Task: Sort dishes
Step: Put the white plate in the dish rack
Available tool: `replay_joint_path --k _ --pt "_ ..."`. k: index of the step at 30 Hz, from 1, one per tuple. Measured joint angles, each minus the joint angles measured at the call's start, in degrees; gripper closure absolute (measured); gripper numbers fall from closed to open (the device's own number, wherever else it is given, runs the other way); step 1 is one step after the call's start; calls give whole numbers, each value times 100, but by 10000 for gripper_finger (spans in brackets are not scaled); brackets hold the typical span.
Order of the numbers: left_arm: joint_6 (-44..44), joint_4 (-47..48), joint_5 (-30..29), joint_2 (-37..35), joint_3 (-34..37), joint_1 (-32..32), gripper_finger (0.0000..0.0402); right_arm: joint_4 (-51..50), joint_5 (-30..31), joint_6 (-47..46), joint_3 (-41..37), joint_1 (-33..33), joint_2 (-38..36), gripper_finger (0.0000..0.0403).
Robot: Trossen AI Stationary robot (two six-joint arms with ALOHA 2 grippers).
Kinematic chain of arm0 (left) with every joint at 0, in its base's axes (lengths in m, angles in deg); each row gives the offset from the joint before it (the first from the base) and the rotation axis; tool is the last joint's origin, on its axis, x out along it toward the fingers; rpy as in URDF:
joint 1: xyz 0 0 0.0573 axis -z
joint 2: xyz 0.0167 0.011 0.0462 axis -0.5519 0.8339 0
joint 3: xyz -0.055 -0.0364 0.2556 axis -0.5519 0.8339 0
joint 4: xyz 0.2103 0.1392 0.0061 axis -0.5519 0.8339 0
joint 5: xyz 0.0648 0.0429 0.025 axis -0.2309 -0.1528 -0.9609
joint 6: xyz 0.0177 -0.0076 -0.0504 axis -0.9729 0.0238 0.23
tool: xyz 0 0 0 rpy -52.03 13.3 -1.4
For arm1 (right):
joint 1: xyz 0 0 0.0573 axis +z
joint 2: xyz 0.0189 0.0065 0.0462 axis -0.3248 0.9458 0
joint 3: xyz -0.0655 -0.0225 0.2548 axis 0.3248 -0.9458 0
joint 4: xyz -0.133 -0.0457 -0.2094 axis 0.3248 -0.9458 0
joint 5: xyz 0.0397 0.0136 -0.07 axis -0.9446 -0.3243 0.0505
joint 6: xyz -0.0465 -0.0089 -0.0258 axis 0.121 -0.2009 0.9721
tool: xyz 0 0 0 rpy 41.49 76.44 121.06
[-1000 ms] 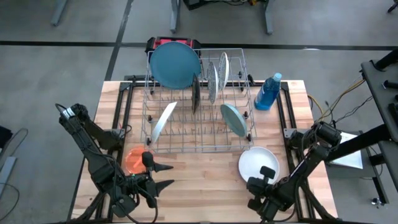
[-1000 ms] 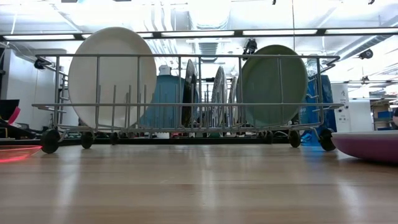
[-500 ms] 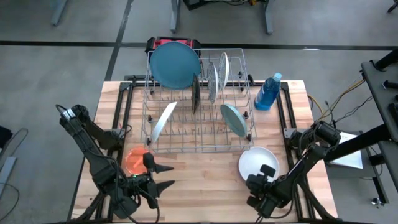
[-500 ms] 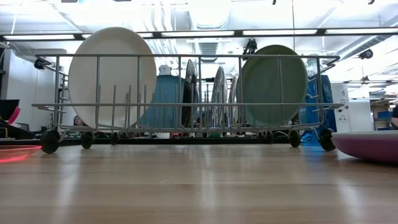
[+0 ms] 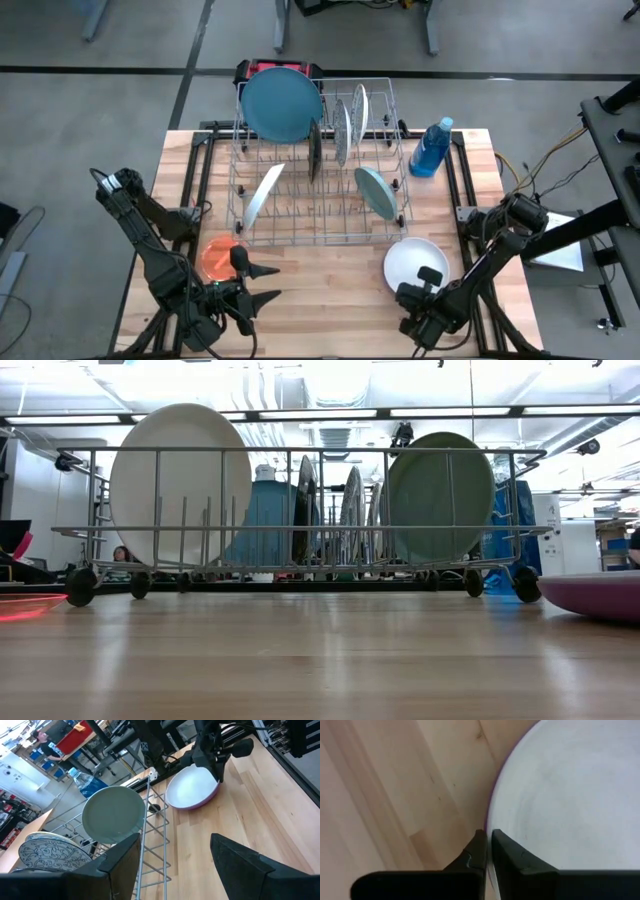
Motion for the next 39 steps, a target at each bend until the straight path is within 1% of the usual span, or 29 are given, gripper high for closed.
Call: replay_joint_path --k 3,10,14,16,18,20,23,27,30,32,35,37,39 --pt "0 -2 0 2 0 0 172 -1 -47 15 0 2 -112 398" --pt "0 0 0 2 0 0 172 -152 -24 -81 2 4 -519 399" --pt "0 -2 4 2 0 -7 172 -464 -15 -85 2 7 -705 401" --pt "0 -3 133 2 0 -8 172 -503 -15 -9 13 18 -779 401" --pt "-1 -6 367 2 0 -11 172 -763 16 126 152 18 -791 402" --pt "3 -9 614 2 0 -19 172 -1022 113 292 379 22 -768 402" --pt "101 -135 788 2 19 -29 172 -1295 310 574 762 22 -736 402" --pt "313 -792 1147 2 298 -181 172 -1284 886 1054 1298 22 -734 402" --pt "79 -1535 1303 2 722 -282 172 -1137 1455 1631 1628 48 -734 402" --pt "-282 -2162 1311 2 1045 -354 172 -799 1786 2196 1786 46 -734 402" --pt "-1032 -3330 1316 7 1531 -466 171 -248 2113 3034 1930 14 -734 403" --pt "-1534 -4133 1313 7 1791 -548 171 210 2152 3574 1949 -30 -718 403" --pt "-1937 -4732 1306 7 1988 -635 171 565 2171 4053 1963 -66 -699 403"
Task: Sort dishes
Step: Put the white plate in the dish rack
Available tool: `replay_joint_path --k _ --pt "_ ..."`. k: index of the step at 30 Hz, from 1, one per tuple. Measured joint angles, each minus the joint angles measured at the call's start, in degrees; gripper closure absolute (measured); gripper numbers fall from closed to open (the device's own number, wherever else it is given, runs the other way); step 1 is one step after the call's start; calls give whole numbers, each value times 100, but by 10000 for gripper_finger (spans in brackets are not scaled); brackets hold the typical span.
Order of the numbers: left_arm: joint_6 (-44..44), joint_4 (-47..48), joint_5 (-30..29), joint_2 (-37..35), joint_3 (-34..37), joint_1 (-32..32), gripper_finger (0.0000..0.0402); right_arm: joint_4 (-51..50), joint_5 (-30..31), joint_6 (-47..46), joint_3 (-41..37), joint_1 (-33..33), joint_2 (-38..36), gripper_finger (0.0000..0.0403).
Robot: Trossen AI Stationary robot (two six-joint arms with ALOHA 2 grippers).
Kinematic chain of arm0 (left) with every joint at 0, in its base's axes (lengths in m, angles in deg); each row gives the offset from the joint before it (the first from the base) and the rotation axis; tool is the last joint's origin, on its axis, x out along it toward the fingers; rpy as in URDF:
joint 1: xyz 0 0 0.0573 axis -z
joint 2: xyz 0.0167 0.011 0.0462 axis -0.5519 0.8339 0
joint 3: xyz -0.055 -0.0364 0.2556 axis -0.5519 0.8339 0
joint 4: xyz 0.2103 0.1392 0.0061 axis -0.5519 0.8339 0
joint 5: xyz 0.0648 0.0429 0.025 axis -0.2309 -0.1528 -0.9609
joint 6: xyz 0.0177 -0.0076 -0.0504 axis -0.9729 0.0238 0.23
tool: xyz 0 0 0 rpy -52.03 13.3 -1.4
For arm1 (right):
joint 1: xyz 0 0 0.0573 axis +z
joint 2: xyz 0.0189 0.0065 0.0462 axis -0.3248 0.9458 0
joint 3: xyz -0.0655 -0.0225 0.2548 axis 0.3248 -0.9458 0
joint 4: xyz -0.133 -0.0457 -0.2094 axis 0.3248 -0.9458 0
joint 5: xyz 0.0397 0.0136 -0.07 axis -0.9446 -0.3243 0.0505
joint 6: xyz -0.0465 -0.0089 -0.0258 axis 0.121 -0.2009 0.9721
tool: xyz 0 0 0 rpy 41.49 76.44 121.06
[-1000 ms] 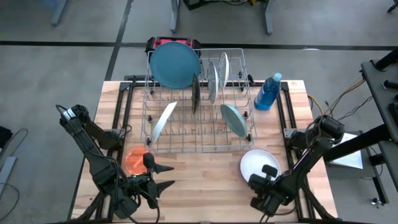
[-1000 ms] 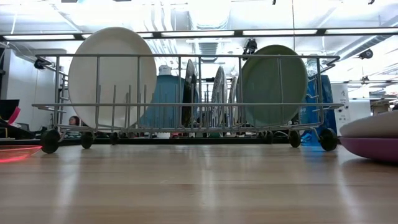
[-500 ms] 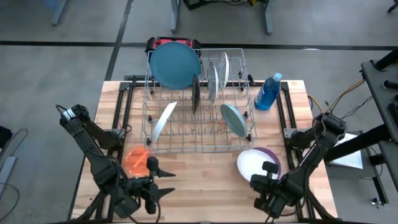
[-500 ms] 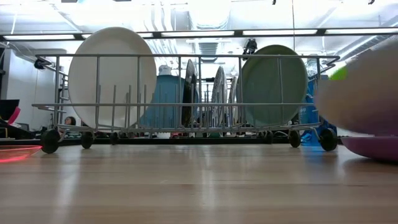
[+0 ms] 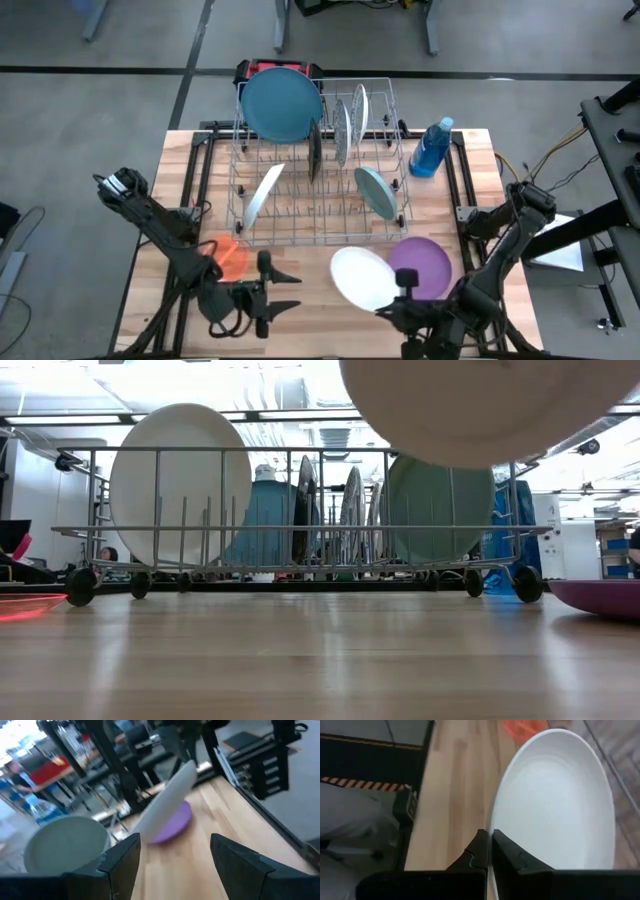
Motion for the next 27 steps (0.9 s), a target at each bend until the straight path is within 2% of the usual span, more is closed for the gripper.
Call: replay_joint_path --k 3,7,13,19,23,27 --pt "-432 -494 1 0 180 -117 171 432 -5 468 11 -93 30 403" --pt "-700 -579 398 0 190 -236 170 658 -92 902 9 -210 46 403" --pt "-860 -594 545 0 159 -426 170 1066 -326 1533 9 -358 46 403" --pt "-1124 -671 1115 0 157 -769 170 1430 -701 2097 9 -563 46 403" --pt "-1196 -671 1880 0 157 -895 170 1497 -812 2339 9 -646 46 403" --pt "-1129 -673 1952 0 157 -937 175 1527 -861 2469 7 -706 46 403"
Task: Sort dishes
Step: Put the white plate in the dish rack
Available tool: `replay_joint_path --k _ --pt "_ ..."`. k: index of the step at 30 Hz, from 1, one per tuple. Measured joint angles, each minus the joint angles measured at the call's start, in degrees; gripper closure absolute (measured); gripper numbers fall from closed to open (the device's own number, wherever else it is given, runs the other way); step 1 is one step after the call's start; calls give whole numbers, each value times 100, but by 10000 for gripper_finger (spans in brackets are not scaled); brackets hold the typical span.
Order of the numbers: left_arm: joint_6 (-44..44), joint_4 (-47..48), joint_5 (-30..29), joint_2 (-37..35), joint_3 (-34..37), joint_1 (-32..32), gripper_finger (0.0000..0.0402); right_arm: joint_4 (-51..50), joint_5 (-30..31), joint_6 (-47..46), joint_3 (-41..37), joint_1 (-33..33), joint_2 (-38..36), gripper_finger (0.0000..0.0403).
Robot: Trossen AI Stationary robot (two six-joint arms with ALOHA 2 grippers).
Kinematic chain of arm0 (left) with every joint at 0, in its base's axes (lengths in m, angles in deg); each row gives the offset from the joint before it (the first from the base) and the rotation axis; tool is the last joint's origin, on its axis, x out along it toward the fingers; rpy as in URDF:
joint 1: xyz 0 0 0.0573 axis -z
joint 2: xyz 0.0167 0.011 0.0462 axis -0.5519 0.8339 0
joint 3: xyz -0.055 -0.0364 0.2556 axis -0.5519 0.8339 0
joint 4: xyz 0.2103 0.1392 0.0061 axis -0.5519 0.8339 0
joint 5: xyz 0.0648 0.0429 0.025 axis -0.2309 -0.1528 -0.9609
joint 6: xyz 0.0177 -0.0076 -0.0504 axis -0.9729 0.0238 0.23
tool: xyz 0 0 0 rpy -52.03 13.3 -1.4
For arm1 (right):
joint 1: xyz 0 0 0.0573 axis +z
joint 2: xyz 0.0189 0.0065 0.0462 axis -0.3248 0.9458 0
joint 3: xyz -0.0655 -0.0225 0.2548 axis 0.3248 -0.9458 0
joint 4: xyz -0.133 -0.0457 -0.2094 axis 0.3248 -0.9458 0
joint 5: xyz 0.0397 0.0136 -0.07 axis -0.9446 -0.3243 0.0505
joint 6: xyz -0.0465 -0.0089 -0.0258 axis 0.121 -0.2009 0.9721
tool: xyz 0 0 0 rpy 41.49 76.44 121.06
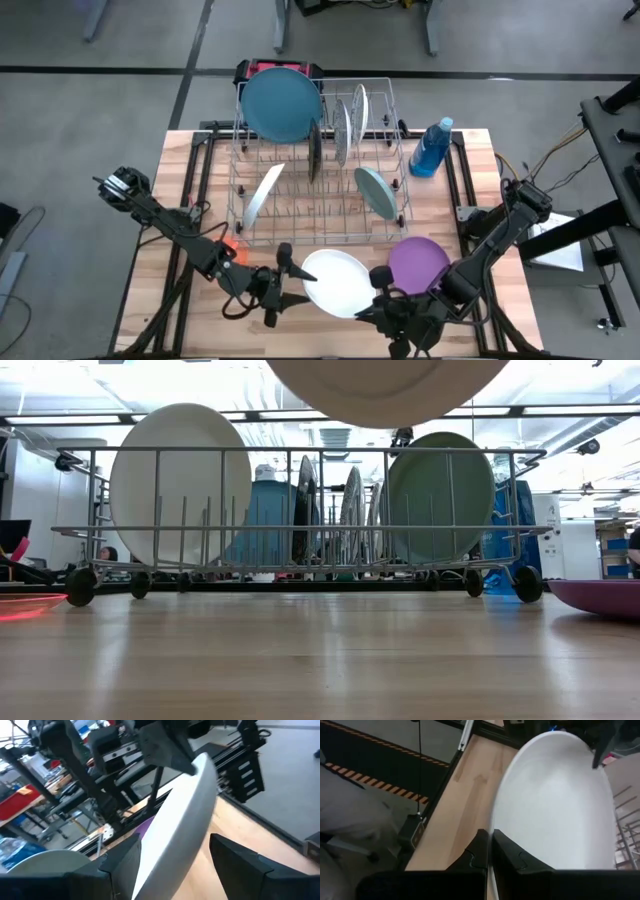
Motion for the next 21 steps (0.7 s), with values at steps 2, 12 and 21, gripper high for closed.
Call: replay_joint_path --k 2,12,21 --pt "-20 0 -16 0 0 -1 191 54 1 42 0 -16 0 403" --pt "-273 485 328 24 25 145 383 199 200 -577 4 -116 -52 394" --pt "-355 494 -872 24 0 531 384 -260 436 -2232 12 -133 -367 292"
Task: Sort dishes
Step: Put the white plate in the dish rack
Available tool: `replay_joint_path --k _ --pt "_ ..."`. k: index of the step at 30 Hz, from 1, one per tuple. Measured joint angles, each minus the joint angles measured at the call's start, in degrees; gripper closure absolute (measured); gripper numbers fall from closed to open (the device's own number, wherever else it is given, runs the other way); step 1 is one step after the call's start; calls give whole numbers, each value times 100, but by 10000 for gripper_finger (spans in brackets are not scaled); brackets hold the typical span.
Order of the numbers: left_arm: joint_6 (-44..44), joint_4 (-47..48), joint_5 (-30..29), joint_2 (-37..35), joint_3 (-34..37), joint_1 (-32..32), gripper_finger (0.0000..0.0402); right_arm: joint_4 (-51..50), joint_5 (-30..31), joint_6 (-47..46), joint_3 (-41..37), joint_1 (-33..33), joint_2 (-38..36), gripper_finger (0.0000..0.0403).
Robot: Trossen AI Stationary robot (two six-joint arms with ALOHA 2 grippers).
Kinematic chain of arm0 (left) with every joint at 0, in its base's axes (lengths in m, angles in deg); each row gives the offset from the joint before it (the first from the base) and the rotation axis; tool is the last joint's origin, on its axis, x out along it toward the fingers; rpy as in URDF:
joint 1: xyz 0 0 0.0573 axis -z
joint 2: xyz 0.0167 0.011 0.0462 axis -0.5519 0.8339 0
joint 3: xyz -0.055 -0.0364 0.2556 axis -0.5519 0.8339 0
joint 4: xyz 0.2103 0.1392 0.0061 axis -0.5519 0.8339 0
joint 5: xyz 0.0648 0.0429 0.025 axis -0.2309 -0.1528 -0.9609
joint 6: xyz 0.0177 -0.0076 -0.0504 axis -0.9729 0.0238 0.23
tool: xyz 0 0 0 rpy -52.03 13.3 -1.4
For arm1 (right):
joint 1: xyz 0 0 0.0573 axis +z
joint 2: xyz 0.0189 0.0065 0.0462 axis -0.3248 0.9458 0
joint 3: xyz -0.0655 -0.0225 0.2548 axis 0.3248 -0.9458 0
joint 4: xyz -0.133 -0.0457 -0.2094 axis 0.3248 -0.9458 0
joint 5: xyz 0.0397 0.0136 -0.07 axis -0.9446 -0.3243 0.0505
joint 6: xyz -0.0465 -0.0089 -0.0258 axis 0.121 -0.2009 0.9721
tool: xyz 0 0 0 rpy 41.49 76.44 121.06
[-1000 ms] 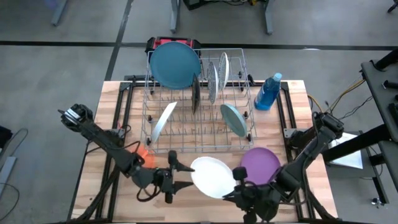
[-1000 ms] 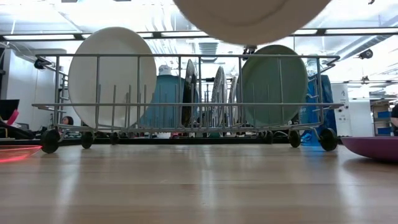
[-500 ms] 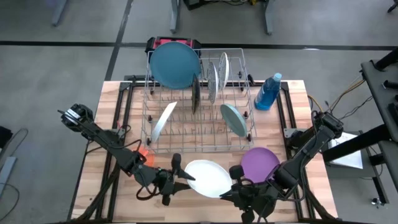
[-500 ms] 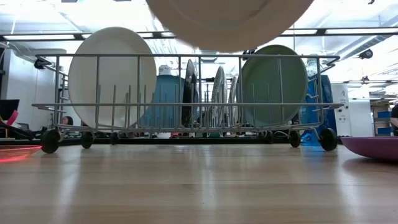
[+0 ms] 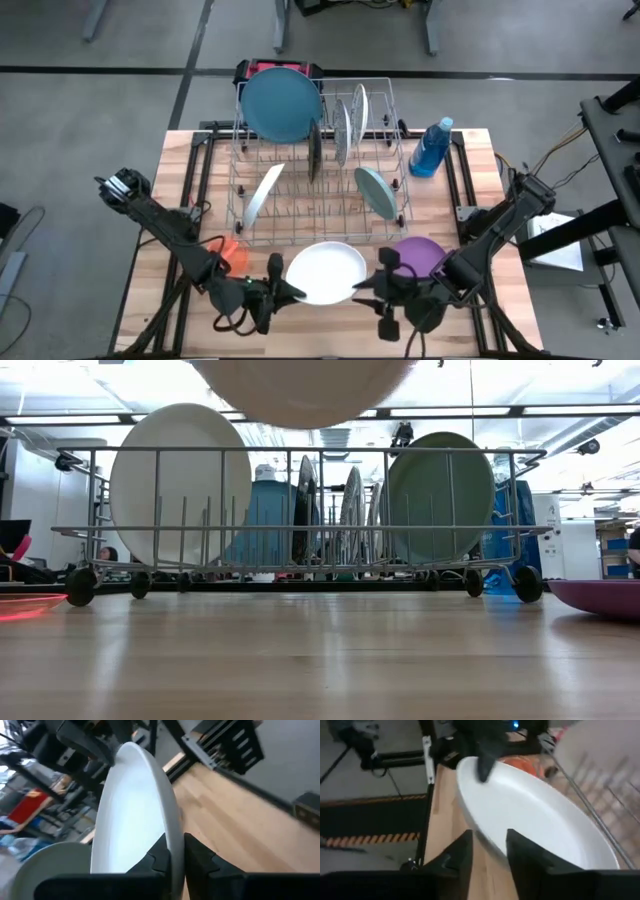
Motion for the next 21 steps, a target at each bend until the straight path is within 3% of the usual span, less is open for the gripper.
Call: replay_joint_path --k 6,13,17,21 --pt "-70 147 -1346 -72 -39 336 396 -314 -383 -994 -30 78 -264 232" --pt "-286 1076 -2036 -7 -416 785 396 -803 -230 -2516 -34 -9 -365 193" --pt "-303 2183 -2319 319 -1091 976 396 -978 -101 -3207 -57 -118 -365 173" --pt "-190 3910 -2486 1000 -2085 994 395 -814 141 -3412 -63 -268 -365 150"
